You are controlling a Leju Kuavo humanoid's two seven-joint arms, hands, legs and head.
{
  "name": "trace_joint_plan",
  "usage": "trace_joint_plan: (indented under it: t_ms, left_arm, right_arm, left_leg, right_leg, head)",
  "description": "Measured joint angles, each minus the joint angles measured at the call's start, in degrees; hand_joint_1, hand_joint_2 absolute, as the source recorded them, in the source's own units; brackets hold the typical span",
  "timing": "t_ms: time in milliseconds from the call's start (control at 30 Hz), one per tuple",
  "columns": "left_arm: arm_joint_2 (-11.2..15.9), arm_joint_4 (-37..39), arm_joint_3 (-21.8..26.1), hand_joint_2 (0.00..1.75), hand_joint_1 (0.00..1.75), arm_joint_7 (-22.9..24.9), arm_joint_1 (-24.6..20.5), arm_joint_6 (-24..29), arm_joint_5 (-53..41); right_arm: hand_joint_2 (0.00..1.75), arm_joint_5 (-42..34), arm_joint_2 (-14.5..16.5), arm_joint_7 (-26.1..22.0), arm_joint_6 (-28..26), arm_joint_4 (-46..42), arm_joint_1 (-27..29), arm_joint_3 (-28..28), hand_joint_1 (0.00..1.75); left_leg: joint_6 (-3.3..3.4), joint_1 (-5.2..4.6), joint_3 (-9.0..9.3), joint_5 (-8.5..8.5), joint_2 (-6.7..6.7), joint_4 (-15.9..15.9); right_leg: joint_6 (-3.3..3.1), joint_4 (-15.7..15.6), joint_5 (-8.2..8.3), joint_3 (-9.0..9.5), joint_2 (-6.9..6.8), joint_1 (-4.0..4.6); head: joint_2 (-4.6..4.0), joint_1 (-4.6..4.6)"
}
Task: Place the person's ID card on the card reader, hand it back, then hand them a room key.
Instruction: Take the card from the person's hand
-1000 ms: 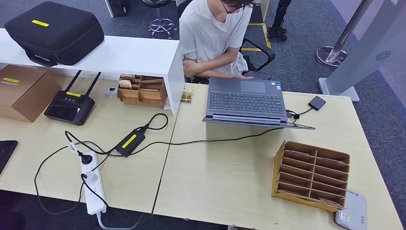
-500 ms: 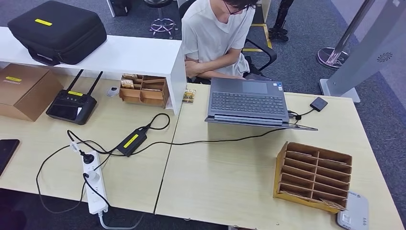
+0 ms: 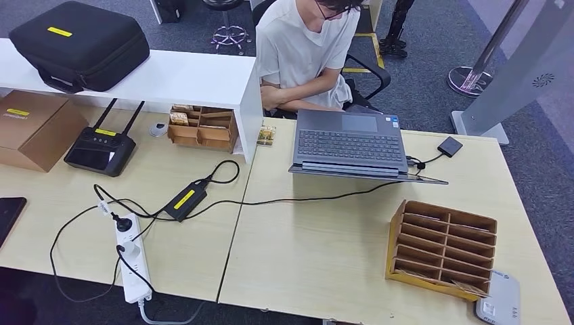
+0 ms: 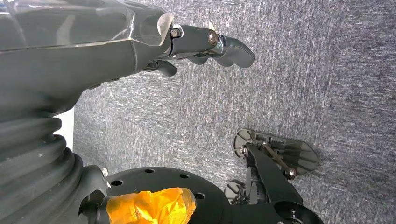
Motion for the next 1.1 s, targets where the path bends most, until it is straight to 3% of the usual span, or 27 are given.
trace_joint_plan:
  t_ms: [200, 467, 567, 600, 633, 700, 767, 833, 1000, 1100]
  left_arm:
    - [0.01, 0.01, 0.0, 1.75, 0.0, -0.11, 0.0, -0.33, -0.14]
    - [0.19, 0.06, -0.01, 1.75, 0.0, -0.58, 0.0, -0.95, -0.88]
    - [0.28, 0.09, -0.04, 1.75, 0.0, -0.87, 0.01, -1.08, -1.46]
    - [0.29, 0.09, -0.05, 1.75, 0.0, -0.89, 0.01, -1.13, -1.61]
    - [0.31, 0.09, -0.06, 1.75, 0.0, -0.9, 0.01, -1.17, -1.75]
    - [0.33, 0.1, -0.08, 1.75, 0.0, -0.9, 0.01, -1.26, -2.04]
    - [0.36, 0.11, -0.11, 1.75, 0.0, -0.87, 0.02, -1.23, -2.37]
    - [0.36, 0.12, -0.16, 1.75, 0.0, -0.6, 0.01, -0.98, -2.72]
    - [0.3, 0.21, -0.2, 1.75, 0.0, 0.1, -0.01, -0.21, -3.4]
    - [0.28, 0.25, -0.2, 1.75, 0.0, -0.15, 0.02, -0.34, -3.78]
  right_arm:
    - [1.75, 0.34, -1.97, -0.87, 1.38, 1.43, -0.44, -0.8, 0.0]
    - [1.75, 1.21, -6.51, -4.58, 9.22, 4.42, -1.41, -1.24, 0.0]
    - [0.44, 1.87, -7.94, -6.91, 13.73, 5.04, -1.7, -1.24, 0.0]
    - [0.44, 2.16, -8.36, -7.57, 14.87, 5.18, -1.8, -1.23, 0.0]
    - [0.87, 2.39, -8.79, -8.09, 15.67, 5.28, -1.92, -1.22, 0.0]
    - [0.87, 2.87, -9.46, -8.62, 16.21, 5.46, -2.11, -1.22, 0.0]
    - [0.0, 3.43, -9.94, -8.81, 16.21, 5.55, -2.18, -1.21, 0.0]
    - [0.0, 3.99, -10.04, -7.8, 16.24, 5.05, -2.14, -1.21, 0.0]
    - [0.0, 5.3, -7.42, 0.08, 19.37, -3.44, -1.88, -1.22, 0.0]
    - [0.0, 7.03, -7.01, -0.16, 23.2, -6.42, -1.87, -1.2, 0.0]
  left_leg:
    - [0.0, 0.0, 0.0, 0.0, 0.0, -0.01]
    - [0.01, -0.01, 0.0, 0.0, 0.0, -0.01]
    - [0.02, -0.02, -0.01, -0.01, 0.0, -0.01]
    - [0.02, -0.02, 0.0, -0.01, 0.0, -0.01]
    - [0.02, -0.02, 0.0, -0.01, 0.0, -0.01]
    - [0.02, -0.01, 0.01, -0.01, -0.01, -0.01]
    - [0.02, -0.01, 0.0, -0.01, -0.01, -0.01]
    - [0.02, -0.01, 0.0, -0.01, -0.01, -0.01]
    - [0.02, -0.01, 0.0, -0.01, 0.0, -0.03]
    - [0.02, -0.01, 0.0, -0.01, -0.01, -0.03]
  right_leg:
    - [0.0, 0.01, 0.0, 0.0, 0.0, 0.0]
    - [0.0, 0.0, 0.0, 0.01, 0.0, -0.03]
    - [0.0, 0.0, 0.0, 0.02, 0.0, -0.03]
    - [0.0, 0.0, 0.0, 0.01, 0.0, -0.03]
    - [0.0, 0.0, 0.0, 0.01, 0.0, -0.02]
    - [0.0, 0.0, 0.0, 0.01, -0.01, -0.01]
    - [0.0, 0.01, 0.0, 0.0, -0.02, -0.01]
    - [0.0, 0.01, 0.0, 0.0, -0.02, -0.01]
    - [0.0, 0.01, 0.0, -0.04, 0.01, -0.01]
    - [0.0, 0.01, 0.0, -0.03, -0.01, -0.01]
  head:
    - [0.0, -0.01]
    - [0.0, -0.02]
    - [0.0, -0.01]
    - [0.0, -0.01]
    - [0.0, -0.02]
    - [0.0, -0.01]
    - [0.0, -0.01]
    - [0.0, -0.01]
    - [0.0, -0.01]
    - [0.0, -0.01]
